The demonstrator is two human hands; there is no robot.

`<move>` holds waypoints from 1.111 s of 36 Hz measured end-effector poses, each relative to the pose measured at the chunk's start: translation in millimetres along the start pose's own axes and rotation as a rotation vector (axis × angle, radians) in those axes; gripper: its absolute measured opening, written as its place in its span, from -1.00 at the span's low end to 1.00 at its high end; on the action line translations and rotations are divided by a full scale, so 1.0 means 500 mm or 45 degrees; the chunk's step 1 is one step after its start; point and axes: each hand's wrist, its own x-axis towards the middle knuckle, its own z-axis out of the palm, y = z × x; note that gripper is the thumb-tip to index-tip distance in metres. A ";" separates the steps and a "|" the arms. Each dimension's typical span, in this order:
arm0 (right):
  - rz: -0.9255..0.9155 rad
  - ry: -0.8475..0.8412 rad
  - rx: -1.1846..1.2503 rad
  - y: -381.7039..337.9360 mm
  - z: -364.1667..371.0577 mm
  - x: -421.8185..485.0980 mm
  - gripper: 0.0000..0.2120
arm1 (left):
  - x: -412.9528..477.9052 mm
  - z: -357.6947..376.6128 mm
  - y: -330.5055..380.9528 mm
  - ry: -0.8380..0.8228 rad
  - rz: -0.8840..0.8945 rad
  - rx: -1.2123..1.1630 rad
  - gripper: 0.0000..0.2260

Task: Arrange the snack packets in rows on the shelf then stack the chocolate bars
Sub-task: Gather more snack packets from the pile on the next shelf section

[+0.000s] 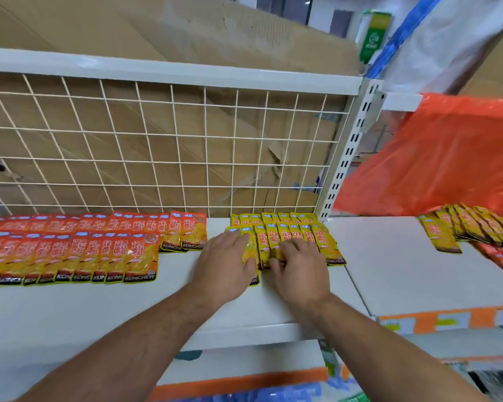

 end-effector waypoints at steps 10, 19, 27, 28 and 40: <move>0.169 0.002 -0.116 0.177 -0.086 -0.084 -0.48 | 0.017 0.072 0.171 -0.200 0.179 0.008 -0.40; 0.379 -0.062 -0.115 0.347 -0.152 -0.167 -0.49 | 0.021 0.128 0.359 -0.280 0.332 0.003 -0.40; 0.473 -0.070 -0.044 0.523 -0.230 -0.234 -0.50 | 0.011 0.187 0.552 -0.291 0.384 0.011 -0.33; 0.470 -0.071 -0.034 0.545 -0.243 -0.241 -0.50 | 0.010 0.194 0.577 -0.293 0.386 0.002 -0.36; 0.482 -0.182 0.035 0.798 -0.365 -0.299 -0.45 | 0.030 0.291 0.842 -0.302 0.401 0.011 -0.47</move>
